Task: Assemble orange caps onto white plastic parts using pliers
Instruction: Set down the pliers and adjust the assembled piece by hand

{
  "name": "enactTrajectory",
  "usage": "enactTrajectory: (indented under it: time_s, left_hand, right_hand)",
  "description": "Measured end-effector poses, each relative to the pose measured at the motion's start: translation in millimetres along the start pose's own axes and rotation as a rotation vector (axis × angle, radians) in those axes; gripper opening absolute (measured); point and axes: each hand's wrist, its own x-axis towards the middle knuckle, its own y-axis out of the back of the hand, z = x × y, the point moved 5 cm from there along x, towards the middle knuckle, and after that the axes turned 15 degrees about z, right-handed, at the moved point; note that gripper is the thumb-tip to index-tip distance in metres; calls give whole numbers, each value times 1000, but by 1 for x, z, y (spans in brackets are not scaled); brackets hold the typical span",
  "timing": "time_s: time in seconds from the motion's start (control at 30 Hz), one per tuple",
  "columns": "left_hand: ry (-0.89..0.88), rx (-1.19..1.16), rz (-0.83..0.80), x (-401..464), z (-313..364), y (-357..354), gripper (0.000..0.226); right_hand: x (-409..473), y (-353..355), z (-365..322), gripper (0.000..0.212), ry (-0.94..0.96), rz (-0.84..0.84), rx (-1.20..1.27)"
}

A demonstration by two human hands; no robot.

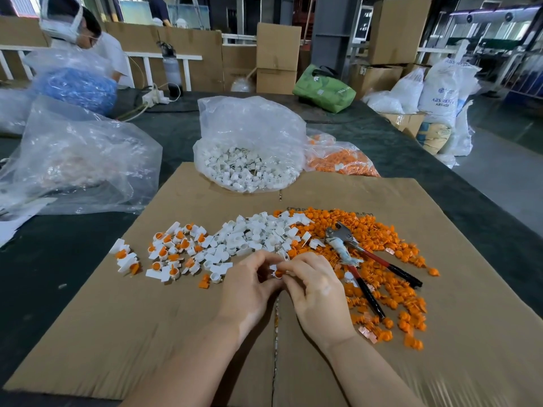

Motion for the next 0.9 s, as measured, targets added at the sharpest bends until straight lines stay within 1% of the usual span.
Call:
enactTrajectory:
  time_s: [0.1,0.23,0.33,0.4,0.47,0.67,0.8,0.9]
  left_hand:
    - [-7,8,-17,0,0,-1,39]
    - [8,15,-39,-1,-1,-4,34]
    - [39,-20,13,-1,-3,-1,32]
    - [55,-60,52,-1,-4,0,36]
    - [65,-97,54,-1,-3,2,42]
    - [146,-195,57,-1,-3,4,41]
    - [105,-169,63,-1,-1,5,45]
    - [90,-131,68,0,-2,5,37]
  right_hand:
    - [0,0,-1,13,1,-12,-3]
    - [1,-1,-3,14,23,-14,-24]
    - [1,1,0,16,-2,33,-32]
    - [1,3,5,19,-66,80,-41]
    - [0,3,8,19,-82,100,-56]
    - [-1,2,8,22,-54,89,-96]
    - [-1,1,5,22,-35,48,-77]
    - [-1,-1,2,25,-12,10,-52]
